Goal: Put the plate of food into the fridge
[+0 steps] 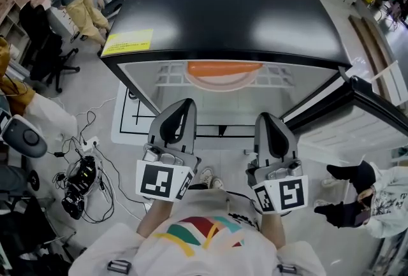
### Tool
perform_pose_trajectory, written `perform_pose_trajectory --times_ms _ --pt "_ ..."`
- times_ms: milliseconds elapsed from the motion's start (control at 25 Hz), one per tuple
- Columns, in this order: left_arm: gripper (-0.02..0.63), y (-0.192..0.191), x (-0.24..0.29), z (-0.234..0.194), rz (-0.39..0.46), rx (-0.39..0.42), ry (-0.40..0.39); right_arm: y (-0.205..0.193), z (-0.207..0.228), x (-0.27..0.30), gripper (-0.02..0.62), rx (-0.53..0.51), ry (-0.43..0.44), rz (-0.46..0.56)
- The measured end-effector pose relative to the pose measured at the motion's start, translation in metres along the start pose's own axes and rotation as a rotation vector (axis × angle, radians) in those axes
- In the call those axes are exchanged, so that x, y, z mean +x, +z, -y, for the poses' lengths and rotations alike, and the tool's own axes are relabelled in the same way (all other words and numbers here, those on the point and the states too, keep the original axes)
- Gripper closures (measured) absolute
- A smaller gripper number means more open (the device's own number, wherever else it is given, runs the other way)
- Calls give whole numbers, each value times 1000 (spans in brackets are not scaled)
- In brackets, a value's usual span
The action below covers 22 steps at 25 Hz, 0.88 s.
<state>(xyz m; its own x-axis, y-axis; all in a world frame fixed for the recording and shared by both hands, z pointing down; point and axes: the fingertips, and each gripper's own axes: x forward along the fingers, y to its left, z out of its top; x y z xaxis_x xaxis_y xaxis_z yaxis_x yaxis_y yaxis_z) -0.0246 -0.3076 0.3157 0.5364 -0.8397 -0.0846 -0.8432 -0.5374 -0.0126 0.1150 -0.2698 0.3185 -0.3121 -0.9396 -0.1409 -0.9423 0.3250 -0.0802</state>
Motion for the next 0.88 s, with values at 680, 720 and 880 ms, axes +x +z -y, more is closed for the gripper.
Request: perform_pose_trajectory --times_ms 680,720,880 --pt "601 5 1 1 10 9 6 11 -5 0 595 -30 12 22" --pt "601 5 1 1 11 9 7 11 -5 0 595 -28 14 23" --pt "601 6 1 0 12 10 7 11 -2 0 594 -22 6 26"
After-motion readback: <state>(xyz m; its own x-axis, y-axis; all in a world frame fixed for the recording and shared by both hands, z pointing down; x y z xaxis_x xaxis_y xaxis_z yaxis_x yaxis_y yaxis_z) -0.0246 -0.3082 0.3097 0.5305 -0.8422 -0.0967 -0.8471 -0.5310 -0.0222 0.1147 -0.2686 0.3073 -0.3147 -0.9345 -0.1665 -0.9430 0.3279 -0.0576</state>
